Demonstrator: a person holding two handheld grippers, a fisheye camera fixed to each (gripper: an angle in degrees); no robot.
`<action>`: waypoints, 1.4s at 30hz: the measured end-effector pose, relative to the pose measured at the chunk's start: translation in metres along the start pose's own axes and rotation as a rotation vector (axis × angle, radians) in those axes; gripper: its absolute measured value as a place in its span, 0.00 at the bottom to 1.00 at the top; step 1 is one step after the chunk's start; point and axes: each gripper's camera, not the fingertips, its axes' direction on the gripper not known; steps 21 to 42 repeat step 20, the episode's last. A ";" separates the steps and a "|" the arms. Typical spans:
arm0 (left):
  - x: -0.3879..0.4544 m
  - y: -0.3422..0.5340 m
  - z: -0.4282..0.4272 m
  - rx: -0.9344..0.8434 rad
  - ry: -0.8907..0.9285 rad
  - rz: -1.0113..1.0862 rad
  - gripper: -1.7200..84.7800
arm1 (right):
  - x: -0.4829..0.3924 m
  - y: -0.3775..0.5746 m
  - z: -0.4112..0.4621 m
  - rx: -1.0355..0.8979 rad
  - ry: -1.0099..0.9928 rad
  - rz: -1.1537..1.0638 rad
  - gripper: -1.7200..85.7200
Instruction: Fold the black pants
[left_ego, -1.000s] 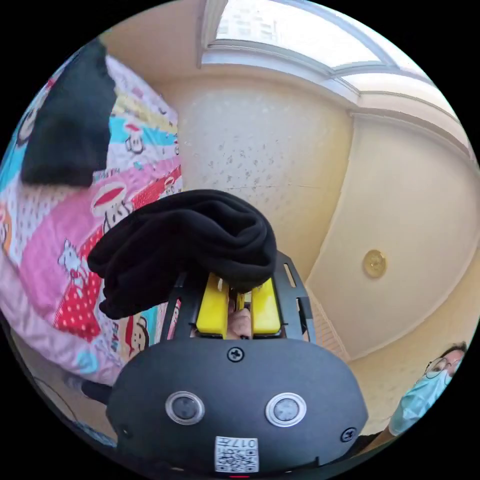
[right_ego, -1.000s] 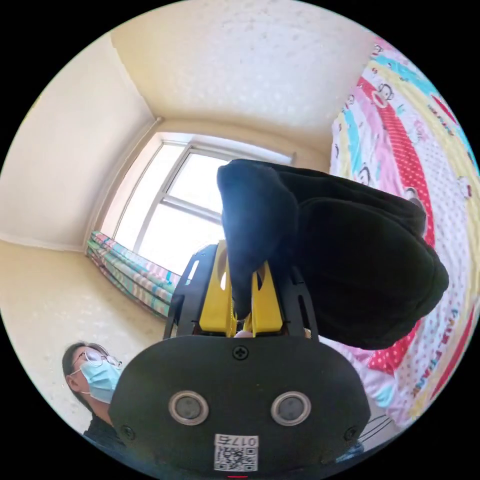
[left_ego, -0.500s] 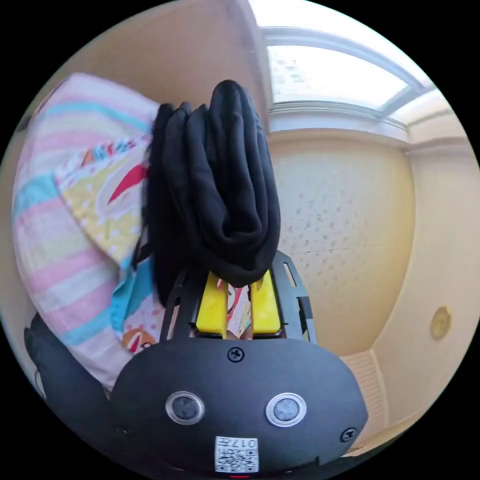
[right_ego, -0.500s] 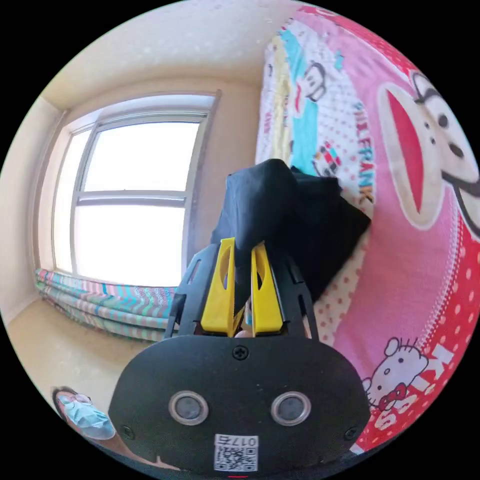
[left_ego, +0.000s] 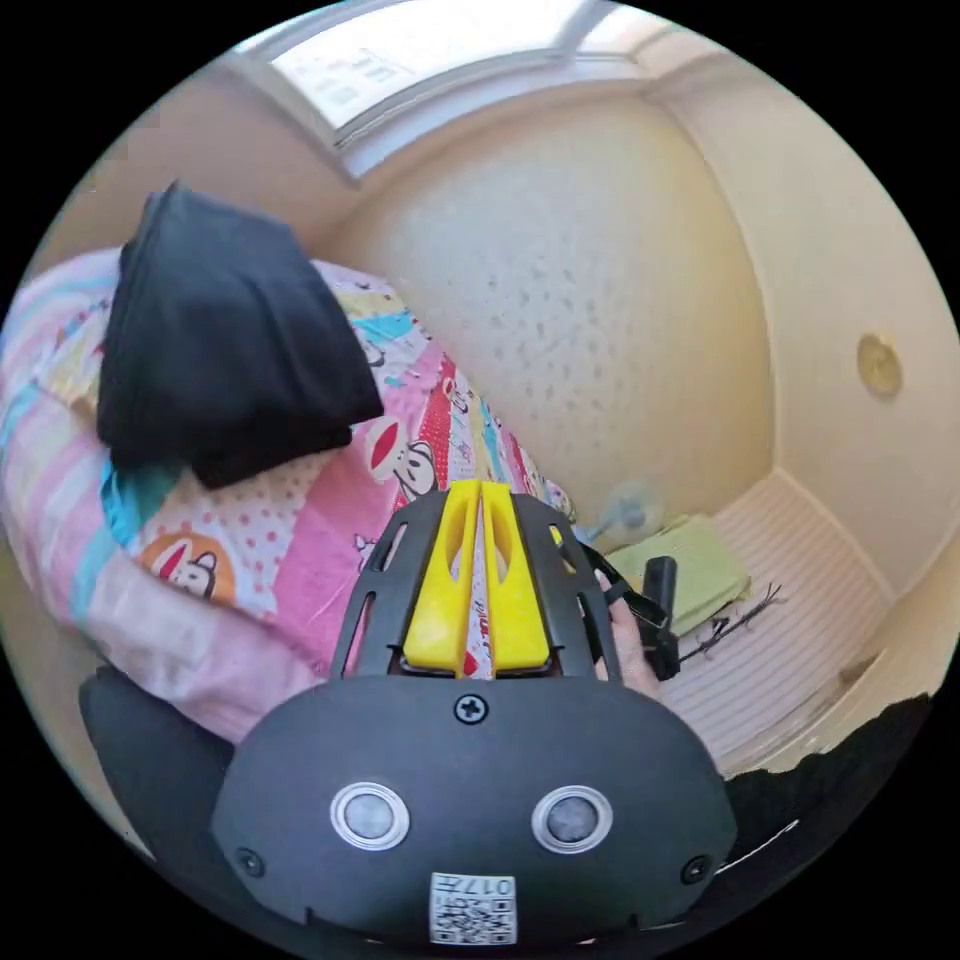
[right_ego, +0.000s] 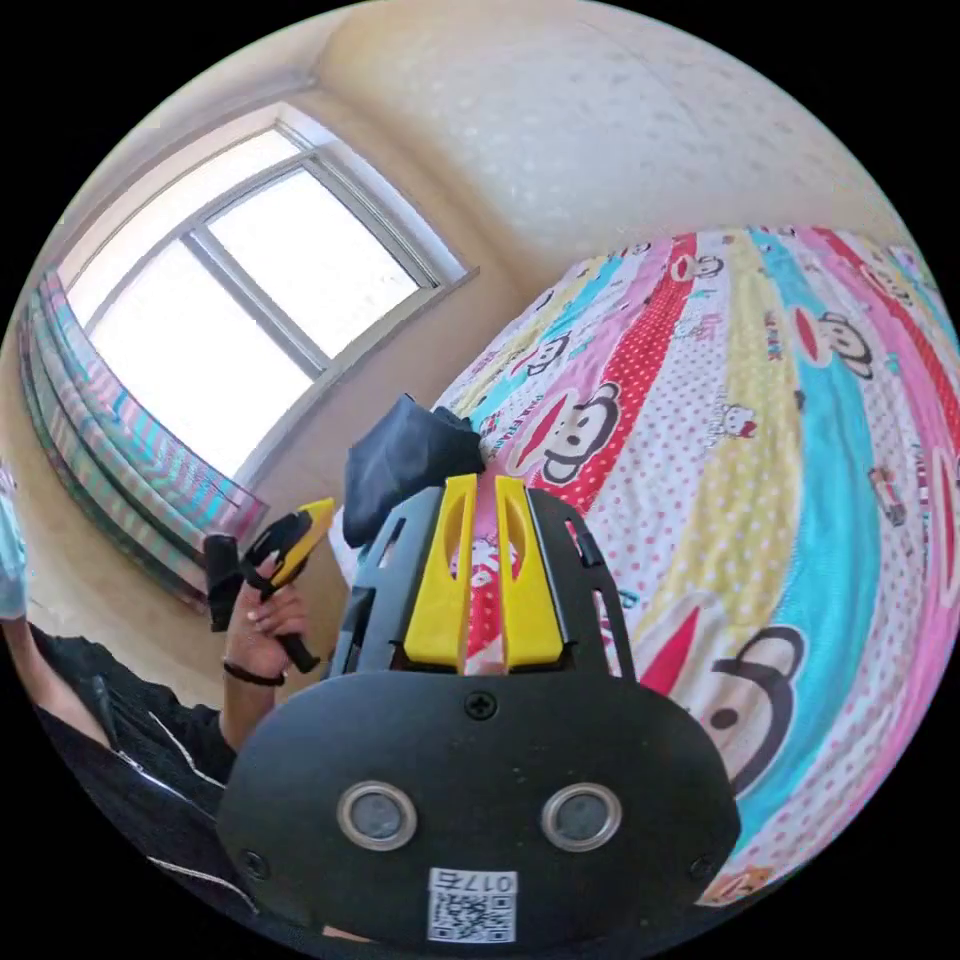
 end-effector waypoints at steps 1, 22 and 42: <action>0.014 0.001 0.009 -0.011 0.006 0.031 0.01 | -0.004 0.019 -0.024 0.009 0.121 -0.012 0.09; 0.163 0.165 0.238 -0.472 -0.027 0.280 0.02 | 0.143 0.212 -0.342 0.313 0.370 0.378 0.15; 0.163 0.165 0.238 -0.472 -0.027 0.280 0.02 | 0.143 0.212 -0.342 0.313 0.370 0.378 0.15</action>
